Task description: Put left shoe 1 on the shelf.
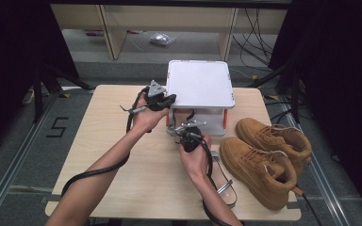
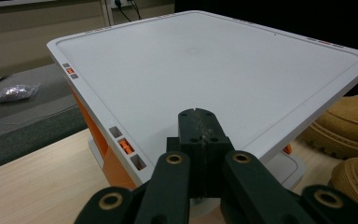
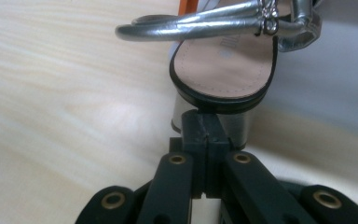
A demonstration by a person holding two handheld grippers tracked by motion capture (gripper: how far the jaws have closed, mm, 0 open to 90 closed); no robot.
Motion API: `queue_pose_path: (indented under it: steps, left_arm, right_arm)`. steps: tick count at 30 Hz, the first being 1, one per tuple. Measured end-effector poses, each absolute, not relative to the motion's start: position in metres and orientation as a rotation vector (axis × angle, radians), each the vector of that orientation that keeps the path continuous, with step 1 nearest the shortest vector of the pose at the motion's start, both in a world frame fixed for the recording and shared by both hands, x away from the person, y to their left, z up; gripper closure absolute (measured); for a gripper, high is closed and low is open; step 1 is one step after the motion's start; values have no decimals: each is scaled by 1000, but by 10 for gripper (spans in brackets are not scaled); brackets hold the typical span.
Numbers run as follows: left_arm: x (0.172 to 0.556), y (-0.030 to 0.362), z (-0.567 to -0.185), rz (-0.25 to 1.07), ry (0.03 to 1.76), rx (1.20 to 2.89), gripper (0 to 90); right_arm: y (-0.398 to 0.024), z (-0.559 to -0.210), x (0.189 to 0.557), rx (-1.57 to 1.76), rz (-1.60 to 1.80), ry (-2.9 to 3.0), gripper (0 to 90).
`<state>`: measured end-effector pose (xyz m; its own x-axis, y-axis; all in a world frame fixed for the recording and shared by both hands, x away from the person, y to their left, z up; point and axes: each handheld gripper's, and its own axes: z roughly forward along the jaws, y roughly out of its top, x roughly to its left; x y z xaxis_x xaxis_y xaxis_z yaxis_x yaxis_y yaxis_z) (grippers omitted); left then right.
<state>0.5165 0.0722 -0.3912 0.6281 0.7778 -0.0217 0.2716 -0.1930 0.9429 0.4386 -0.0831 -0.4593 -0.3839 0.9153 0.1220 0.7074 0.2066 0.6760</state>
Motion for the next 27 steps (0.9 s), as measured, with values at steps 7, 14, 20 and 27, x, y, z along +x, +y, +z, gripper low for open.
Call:
queue_pose_path:
  steps: [7, 14, 20, 27]
  left_arm:
    - [516, 72, -391, 575, 858, 1755, 899]
    - [516, 72, -391, 577, 856, 1756, 899]
    - [516, 72, -391, 576, 856, 1756, 899]
    - [516, 72, -391, 575, 858, 1755, 899]
  right_arm:
    - [-77, -459, 459, 1520, 942, 2145, 900]
    - [-73, -467, 473, 1481, 926, 2134, 900]
    - [-71, -471, 483, 1484, 909, 2125, 900]
    - [-71, -475, 489, 1466, 895, 2139, 900]
